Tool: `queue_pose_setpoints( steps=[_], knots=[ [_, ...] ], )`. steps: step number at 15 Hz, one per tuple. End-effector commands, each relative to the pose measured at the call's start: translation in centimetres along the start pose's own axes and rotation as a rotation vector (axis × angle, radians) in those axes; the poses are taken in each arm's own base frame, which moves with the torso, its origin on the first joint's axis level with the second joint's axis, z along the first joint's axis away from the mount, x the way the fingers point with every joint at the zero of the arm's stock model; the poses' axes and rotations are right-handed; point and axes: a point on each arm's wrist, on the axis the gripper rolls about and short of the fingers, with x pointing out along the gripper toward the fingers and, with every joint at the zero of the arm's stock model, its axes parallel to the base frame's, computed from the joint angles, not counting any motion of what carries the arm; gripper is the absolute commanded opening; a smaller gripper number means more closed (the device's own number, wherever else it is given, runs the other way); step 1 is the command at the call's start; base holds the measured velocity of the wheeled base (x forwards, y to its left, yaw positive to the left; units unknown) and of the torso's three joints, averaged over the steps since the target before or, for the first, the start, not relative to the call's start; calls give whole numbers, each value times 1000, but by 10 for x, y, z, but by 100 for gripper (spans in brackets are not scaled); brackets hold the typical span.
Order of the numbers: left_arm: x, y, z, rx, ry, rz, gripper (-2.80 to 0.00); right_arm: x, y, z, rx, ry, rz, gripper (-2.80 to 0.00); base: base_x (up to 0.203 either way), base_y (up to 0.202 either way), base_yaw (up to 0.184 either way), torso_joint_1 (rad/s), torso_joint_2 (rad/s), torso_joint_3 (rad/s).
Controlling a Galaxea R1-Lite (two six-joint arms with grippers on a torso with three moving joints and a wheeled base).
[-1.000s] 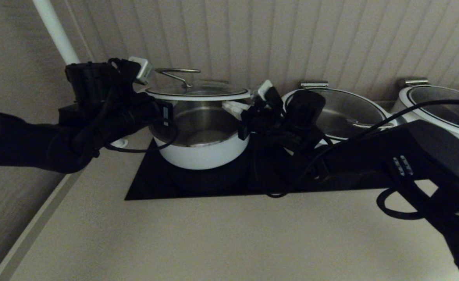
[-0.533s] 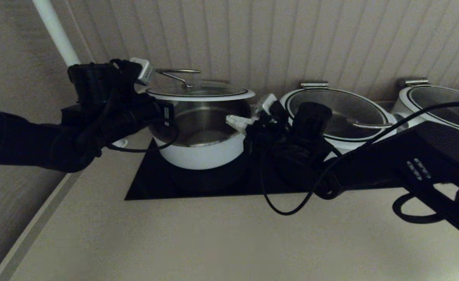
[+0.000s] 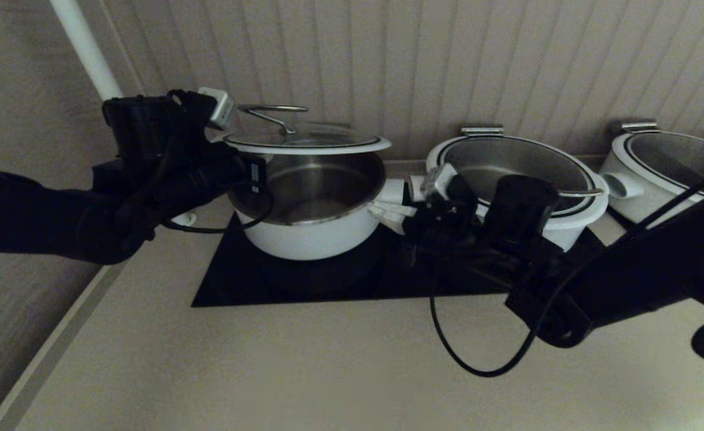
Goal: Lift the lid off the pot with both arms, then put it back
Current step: Open the pot lid completely
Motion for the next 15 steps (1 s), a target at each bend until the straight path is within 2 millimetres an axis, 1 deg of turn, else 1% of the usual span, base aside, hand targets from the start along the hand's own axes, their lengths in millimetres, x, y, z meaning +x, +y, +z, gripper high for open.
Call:
queue_pose_setpoints(
  steps=[1, 3, 6, 8, 11, 13, 15],
  knots=[
    [-2, 1, 2, 2, -8, 2, -280, -26, 4, 9, 0, 15, -20, -280, 0, 0, 0, 0, 0, 0],
    [-2, 0, 3, 2, -10, 0, -280, -48, 4, 7, 4, 51, -76, -280, 0, 0, 0, 0, 0, 0],
    [-2, 0, 3, 2, -10, 0, -280, -82, -12, 6, 2, 111, -178, -280, 0, 0, 0, 0, 0, 0],
    [-2, 1, 3, 1, -10, 3, -280, -105, -19, 3, -5, 174, -268, -280, 0, 0, 0, 0, 0, 0],
    [-3, 2, 2, 2, -8, 6, -280, -135, -27, 13, -58, 283, -468, -280, 0, 0, 0, 0, 0, 0],
    [-3, 2, 2, 2, -8, 8, -280, -160, -19, 6, -40, 381, -531, -280, 0, 0, 0, 0, 0, 0],
    [-3, 3, 2, 3, -8, 10, -280, -182, -5, -1, -15, 465, -566, -280, 0, 0, 0, 0, 0, 0]
  ],
)
